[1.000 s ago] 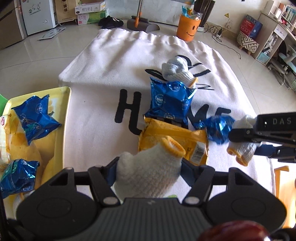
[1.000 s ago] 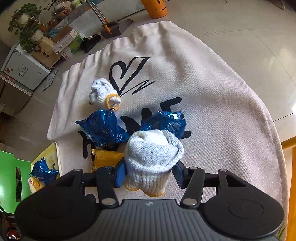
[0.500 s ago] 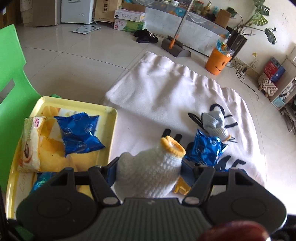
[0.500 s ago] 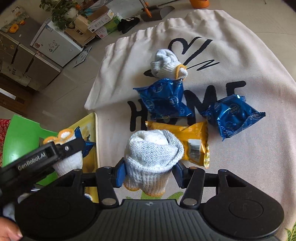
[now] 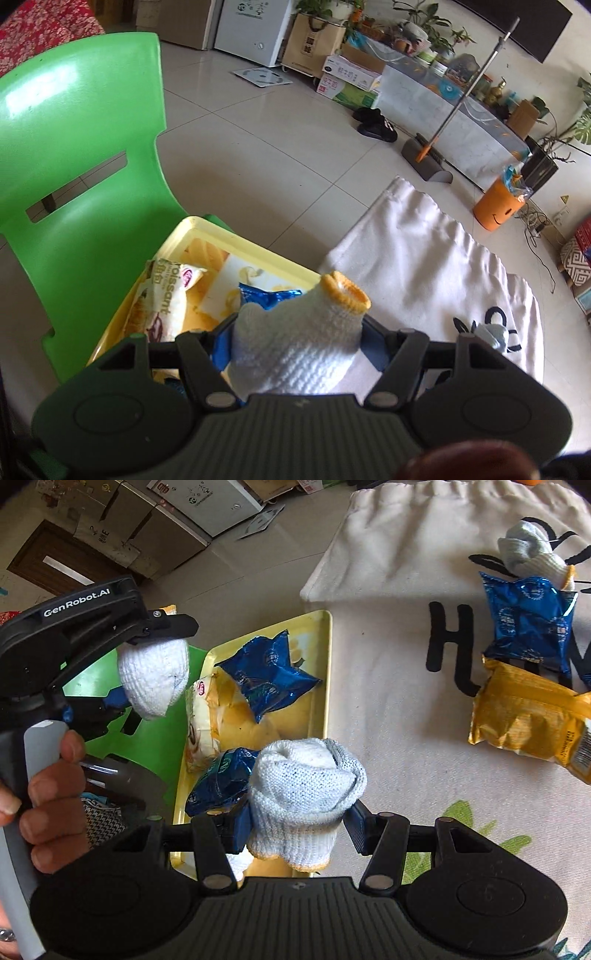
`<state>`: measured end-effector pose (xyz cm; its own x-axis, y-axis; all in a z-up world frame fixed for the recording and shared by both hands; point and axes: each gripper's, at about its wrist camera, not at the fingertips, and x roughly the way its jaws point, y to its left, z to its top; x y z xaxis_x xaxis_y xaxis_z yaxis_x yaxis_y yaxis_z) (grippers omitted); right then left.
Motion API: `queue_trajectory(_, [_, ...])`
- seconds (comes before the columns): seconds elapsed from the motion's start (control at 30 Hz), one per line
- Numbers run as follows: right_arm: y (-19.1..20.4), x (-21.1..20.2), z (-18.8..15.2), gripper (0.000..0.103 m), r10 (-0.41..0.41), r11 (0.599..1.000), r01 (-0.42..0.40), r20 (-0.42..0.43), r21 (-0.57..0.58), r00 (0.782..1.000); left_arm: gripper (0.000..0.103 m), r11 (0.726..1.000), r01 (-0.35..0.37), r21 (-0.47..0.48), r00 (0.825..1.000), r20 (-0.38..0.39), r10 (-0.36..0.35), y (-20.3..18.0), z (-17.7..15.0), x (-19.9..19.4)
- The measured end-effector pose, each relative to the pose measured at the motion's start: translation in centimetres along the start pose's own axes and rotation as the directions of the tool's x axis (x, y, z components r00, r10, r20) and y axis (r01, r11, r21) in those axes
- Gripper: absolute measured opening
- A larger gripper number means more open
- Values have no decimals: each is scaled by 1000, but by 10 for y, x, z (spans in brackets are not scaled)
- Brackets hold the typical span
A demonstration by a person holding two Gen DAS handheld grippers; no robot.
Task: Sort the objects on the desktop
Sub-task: 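Carry both white gloves to the yellow tray and open both grippers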
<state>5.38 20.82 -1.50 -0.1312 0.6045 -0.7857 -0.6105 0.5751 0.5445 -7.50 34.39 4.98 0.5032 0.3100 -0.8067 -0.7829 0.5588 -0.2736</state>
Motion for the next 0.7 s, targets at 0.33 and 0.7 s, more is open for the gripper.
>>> queue_trajectory(0.33, [29,49,23,53,9,1000,-8,46,-27,999,66,991,-68,-116,998,-6,68,33,6,13])
queue_trajectory(0.7, [39,55,33,75,37,998,-31,122,-57,992,87,976,-122,-182,992,4,125,43,6,15])
